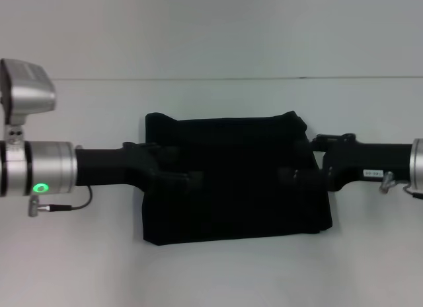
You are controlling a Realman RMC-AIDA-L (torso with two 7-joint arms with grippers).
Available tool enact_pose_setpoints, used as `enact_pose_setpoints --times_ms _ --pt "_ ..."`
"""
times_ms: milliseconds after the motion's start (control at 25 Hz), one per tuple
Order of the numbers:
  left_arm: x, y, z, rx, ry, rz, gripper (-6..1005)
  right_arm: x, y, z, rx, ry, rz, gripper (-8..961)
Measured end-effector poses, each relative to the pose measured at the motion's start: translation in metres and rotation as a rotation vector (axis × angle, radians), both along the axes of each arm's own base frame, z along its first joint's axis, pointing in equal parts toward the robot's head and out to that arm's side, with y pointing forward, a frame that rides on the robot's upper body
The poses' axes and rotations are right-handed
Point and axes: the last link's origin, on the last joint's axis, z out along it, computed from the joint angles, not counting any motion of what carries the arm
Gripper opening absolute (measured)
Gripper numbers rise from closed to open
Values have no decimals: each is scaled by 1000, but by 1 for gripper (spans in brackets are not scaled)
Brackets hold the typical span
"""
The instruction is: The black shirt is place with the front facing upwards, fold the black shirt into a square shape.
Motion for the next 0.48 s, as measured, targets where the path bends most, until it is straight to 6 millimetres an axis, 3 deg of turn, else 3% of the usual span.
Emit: enact_pose_setpoints --times_ms 200,480 --pt "2 2 -6 2 13 7 929 -3 -5 -4 -42 9 22 799" --pt "1 1 -5 -2 14 9 930 -4 -10 -3 -55 17 62 799"
